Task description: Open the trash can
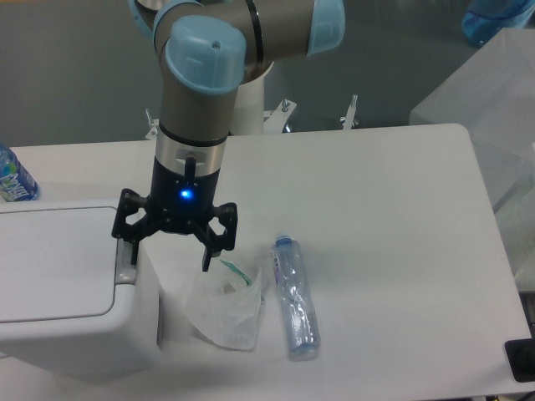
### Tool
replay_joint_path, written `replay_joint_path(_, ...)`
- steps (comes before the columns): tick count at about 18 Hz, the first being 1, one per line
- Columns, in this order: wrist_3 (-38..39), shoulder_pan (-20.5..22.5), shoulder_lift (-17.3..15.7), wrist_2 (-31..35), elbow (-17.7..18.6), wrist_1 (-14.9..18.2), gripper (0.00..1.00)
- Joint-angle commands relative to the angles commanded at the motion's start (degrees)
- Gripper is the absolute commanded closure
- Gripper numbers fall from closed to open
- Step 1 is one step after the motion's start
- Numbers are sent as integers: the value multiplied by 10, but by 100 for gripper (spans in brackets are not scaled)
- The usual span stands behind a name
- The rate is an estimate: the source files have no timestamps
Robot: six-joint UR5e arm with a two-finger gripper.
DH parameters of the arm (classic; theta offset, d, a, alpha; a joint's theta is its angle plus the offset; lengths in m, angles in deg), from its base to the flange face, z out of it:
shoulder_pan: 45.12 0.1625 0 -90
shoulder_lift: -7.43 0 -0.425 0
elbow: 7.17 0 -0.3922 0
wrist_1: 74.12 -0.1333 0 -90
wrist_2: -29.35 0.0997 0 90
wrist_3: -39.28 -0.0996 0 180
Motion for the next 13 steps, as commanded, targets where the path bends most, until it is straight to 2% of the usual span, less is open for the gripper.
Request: replay_joint_path(13, 0, 0, 2, -1, -2, -1, 0)
